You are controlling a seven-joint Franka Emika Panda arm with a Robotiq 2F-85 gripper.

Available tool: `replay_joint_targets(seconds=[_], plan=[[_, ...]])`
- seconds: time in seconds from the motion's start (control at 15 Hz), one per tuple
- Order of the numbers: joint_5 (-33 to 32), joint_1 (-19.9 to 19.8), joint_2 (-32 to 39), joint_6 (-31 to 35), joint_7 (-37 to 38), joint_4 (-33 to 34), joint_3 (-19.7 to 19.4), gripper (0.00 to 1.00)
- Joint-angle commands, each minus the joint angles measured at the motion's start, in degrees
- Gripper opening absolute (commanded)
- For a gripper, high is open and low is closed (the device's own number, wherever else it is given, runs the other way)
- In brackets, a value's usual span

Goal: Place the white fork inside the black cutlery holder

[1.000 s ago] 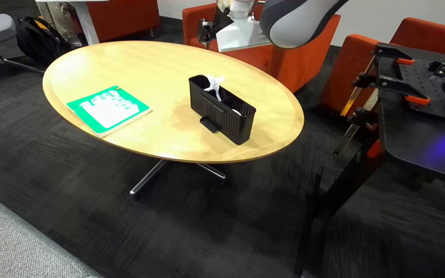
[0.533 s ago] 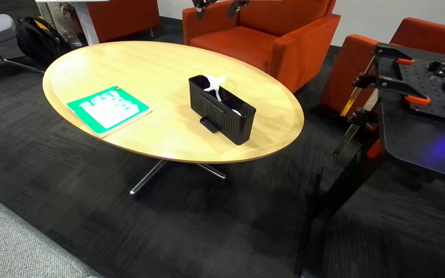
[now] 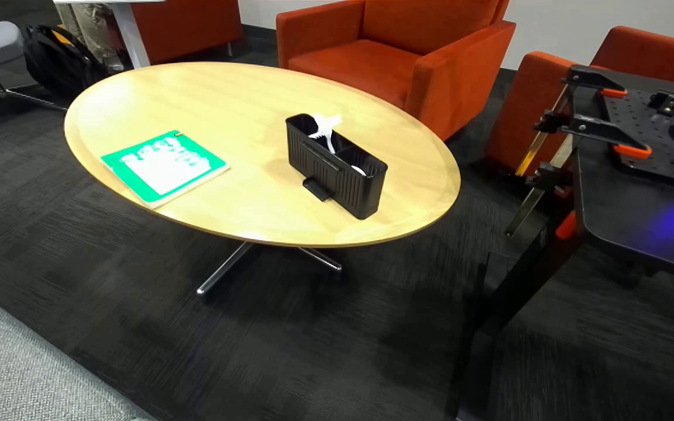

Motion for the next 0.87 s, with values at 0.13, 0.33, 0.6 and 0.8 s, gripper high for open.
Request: replay_joint_targets(seconds=[0.13, 0.33, 0.6, 0.8], plan=[[-8.8, -19.1, -14.6, -18.4, -4.6, -6.2, 15.8, 1.0], [-10.0, -26.3, -13.0, -20.5, -2.2, -4.3, 22.8, 1.0], [-9.8, -27.5, -13.8, -21.8, -2.7, -5.0, 23.9, 1.0], [-9.8, -27.4, -13.8, -21.8, -2.7, -5.0, 24.0, 1.0]])
